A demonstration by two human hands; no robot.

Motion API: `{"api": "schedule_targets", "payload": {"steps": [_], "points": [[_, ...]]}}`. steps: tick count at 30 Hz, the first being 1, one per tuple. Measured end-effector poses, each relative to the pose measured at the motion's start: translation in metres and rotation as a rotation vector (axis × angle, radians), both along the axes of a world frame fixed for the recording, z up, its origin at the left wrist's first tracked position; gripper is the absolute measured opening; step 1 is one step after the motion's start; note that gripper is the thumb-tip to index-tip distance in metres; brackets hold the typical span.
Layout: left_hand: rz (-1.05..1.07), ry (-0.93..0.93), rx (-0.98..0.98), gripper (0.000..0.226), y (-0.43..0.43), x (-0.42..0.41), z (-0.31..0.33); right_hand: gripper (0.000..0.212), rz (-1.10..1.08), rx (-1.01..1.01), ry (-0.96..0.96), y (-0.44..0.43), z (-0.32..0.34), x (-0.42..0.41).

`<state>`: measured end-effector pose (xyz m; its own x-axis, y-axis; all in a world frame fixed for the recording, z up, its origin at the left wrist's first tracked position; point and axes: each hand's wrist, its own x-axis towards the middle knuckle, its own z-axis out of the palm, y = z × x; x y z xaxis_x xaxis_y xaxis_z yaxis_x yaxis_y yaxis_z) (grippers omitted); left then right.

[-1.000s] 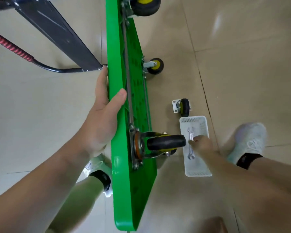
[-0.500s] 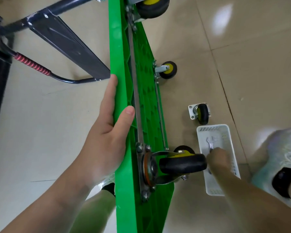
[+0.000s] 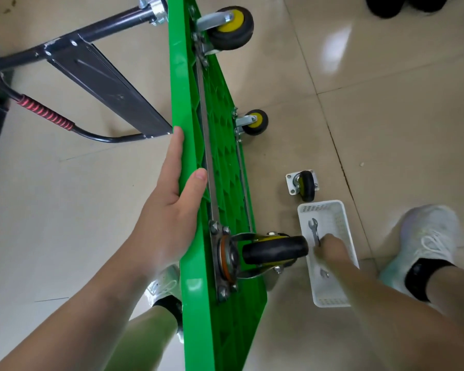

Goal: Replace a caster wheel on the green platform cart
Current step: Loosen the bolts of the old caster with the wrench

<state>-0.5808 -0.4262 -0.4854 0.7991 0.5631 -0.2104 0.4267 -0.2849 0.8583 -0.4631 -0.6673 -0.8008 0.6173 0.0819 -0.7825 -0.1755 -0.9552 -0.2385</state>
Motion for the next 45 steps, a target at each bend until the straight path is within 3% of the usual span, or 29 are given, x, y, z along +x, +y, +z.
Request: {"api": "schedule_targets", "payload": {"steps": [7,9,13,17,22,26,28,31,34,40,45], "points": [[-0.002,0.009,-0.009,0.064,-0.004,0.003,0.004,0.015,-0.107,0.389,-0.230,0.002,0.123,0.003],[0.010,-0.010,-0.022,0.065,-0.005,0.002,0.007,0.009,-0.149,0.524,-0.231,0.010,0.172,0.007],[-0.006,0.020,-0.118,0.066,-0.004,-0.002,0.012,0.007,-0.165,0.755,0.044,0.022,0.280,0.011],[-0.026,0.037,-0.249,0.067,0.003,-0.006,0.023,0.028,-0.101,0.910,0.142,0.026,0.366,0.003],[-0.007,-0.011,-0.287,0.068,0.001,-0.006,0.014,0.026,-0.366,1.214,0.454,0.045,0.389,-0.005],[0.011,-0.030,-0.265,0.069,-0.001,-0.001,0.007,0.045,-0.513,1.399,0.663,0.064,0.391,0.005],[0.005,-0.033,-0.250,0.069,0.001,-0.001,0.004,0.042,-0.456,1.397,0.622,0.071,0.390,0.012],[-0.009,-0.031,-0.257,0.070,0.005,-0.003,0.002,0.025,-0.283,1.221,0.407,0.080,0.382,0.019],[-0.015,-0.033,-0.255,0.071,0.004,-0.004,0.002,0.035,-0.139,1.064,0.232,0.090,0.376,0.027],[-0.023,-0.034,-0.266,0.071,0.006,-0.004,-0.001,0.029,-0.075,1.030,0.194,0.110,0.375,0.031],[-0.034,-0.045,-0.277,0.072,0.008,-0.005,-0.002,0.045,0.171,0.795,0.018,0.114,0.370,0.032]]}}
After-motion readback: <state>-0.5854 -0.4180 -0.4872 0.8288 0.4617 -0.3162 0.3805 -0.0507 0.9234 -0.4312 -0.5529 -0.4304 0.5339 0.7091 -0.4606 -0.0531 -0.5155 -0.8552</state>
